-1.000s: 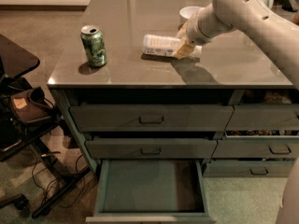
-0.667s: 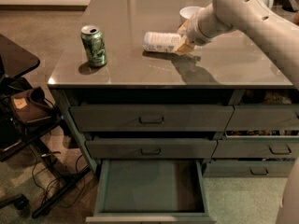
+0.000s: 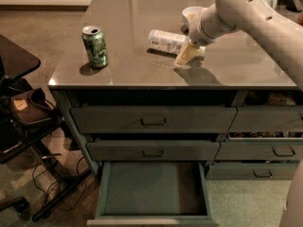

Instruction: Pick blue plastic bottle from bottom drawer and place on counter

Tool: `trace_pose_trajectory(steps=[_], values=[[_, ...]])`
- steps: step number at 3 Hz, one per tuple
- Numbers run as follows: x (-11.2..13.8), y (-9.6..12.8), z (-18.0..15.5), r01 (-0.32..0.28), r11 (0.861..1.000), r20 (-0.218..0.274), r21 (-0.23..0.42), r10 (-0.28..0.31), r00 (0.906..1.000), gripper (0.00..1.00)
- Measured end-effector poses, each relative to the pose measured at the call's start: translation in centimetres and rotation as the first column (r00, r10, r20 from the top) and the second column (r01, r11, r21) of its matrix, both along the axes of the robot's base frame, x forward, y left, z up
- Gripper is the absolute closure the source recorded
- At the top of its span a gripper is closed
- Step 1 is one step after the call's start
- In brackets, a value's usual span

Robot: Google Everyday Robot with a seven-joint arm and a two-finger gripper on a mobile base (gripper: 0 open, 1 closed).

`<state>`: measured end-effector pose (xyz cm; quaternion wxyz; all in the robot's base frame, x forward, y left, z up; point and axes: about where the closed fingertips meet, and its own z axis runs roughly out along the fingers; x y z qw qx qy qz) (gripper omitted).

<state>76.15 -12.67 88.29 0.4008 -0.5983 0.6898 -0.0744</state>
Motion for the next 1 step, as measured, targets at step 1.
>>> trace_pose_trajectory(steps=[1], values=[[0.00, 0.00, 0.00, 0.000, 1.000, 0.000, 0.000, 0.000, 1.0000, 0.00]])
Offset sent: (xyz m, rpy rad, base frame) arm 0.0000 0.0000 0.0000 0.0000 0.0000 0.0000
